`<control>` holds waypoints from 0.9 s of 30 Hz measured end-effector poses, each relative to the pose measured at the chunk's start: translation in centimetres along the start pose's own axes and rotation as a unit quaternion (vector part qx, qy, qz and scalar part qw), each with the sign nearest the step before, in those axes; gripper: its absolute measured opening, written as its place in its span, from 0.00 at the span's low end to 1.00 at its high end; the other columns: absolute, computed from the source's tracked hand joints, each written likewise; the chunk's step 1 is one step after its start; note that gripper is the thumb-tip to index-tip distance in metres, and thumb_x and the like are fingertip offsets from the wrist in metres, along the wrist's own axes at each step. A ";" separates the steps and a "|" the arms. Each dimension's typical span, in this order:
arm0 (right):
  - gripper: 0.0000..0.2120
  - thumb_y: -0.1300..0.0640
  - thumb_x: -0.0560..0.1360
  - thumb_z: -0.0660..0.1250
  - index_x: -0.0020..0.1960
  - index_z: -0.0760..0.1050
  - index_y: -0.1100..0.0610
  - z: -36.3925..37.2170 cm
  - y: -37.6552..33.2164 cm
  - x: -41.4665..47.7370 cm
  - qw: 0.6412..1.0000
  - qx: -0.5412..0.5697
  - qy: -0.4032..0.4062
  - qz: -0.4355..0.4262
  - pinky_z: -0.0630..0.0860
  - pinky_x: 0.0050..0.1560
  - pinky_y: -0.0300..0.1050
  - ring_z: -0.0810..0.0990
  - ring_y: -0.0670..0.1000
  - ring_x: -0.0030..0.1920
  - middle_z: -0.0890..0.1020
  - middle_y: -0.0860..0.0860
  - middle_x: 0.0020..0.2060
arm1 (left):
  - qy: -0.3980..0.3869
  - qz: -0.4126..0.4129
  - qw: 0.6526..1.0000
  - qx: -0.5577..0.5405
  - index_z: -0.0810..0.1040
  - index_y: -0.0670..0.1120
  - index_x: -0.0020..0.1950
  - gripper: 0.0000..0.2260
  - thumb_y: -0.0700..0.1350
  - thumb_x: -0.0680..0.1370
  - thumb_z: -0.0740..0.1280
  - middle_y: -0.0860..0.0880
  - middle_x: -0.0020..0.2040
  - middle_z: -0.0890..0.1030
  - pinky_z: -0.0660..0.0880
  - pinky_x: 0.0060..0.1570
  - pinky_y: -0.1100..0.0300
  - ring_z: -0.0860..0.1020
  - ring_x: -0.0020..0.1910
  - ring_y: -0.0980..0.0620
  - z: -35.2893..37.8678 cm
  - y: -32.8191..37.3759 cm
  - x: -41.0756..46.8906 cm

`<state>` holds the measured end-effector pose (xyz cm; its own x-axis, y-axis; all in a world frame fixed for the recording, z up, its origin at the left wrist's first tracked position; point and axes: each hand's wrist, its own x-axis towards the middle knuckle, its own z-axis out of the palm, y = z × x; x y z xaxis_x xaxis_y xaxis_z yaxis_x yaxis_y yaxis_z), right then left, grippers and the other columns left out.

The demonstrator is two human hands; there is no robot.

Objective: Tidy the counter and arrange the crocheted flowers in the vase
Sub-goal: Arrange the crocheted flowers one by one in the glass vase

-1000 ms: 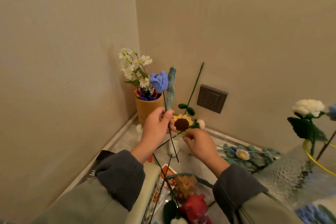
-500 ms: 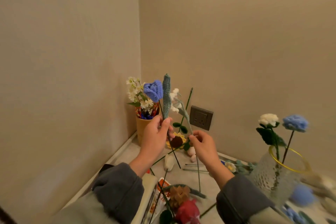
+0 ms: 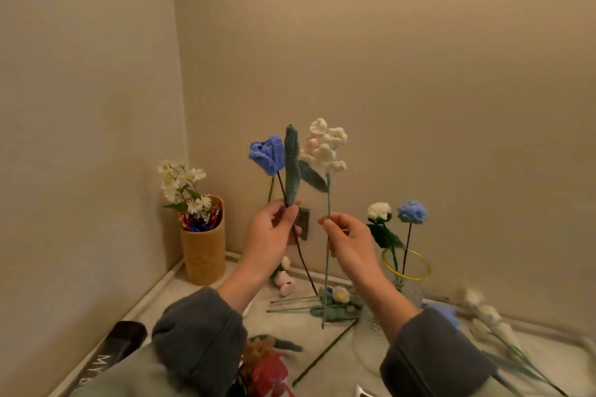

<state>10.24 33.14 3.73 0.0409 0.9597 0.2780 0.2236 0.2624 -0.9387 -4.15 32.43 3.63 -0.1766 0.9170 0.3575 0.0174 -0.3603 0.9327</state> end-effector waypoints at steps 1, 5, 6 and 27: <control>0.11 0.58 0.79 0.64 0.41 0.80 0.49 -1.1 -0.5 -0.1 1.000 -0.005 0.007 -0.007 0.70 0.38 0.41 0.74 0.43 0.32 0.77 0.43 0.28 | -0.011 0.005 1.000 -0.017 0.80 0.51 0.52 0.06 0.45 0.79 0.64 0.48 0.38 0.80 0.79 0.34 0.61 0.81 0.35 0.55 1.1 0.6 -0.1; 0.10 0.60 0.80 0.62 0.45 0.80 0.50 -5.8 -3.0 -0.6 0.998 -0.015 0.040 -0.037 0.71 0.36 0.43 0.73 0.46 0.31 0.76 0.47 0.29 | -0.045 0.055 0.997 -0.042 0.80 0.55 0.51 0.07 0.45 0.80 0.64 0.46 0.37 0.78 0.77 0.30 0.65 0.80 0.35 0.52 5.6 3.1 -0.2; 0.10 0.60 0.80 0.62 0.45 0.80 0.50 -7.0 -3.8 -0.7 0.998 -0.011 0.048 -0.042 0.72 0.34 0.41 0.74 0.45 0.30 0.76 0.47 0.30 | -0.053 0.068 0.995 -0.048 0.80 0.54 0.51 0.07 0.45 0.80 0.64 0.47 0.37 0.78 0.78 0.32 0.64 0.80 0.35 0.53 6.7 3.8 -0.1; 0.10 0.59 0.81 0.60 0.49 0.80 0.54 -14.7 -4.5 1.6 0.964 -0.037 0.218 -0.146 0.76 0.36 0.45 0.75 0.45 0.31 0.78 0.47 0.34 | -0.089 0.063 0.992 0.060 0.79 0.56 0.49 0.05 0.47 0.79 0.64 0.45 0.43 0.79 0.80 0.46 0.43 0.80 0.42 0.47 13.5 -0.9 -0.5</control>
<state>23.56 32.00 11.38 0.3682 0.7074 0.6034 0.3553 0.4926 -0.7944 9.16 34.61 3.21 0.0098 0.8857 0.4642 0.1465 -0.4605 0.8755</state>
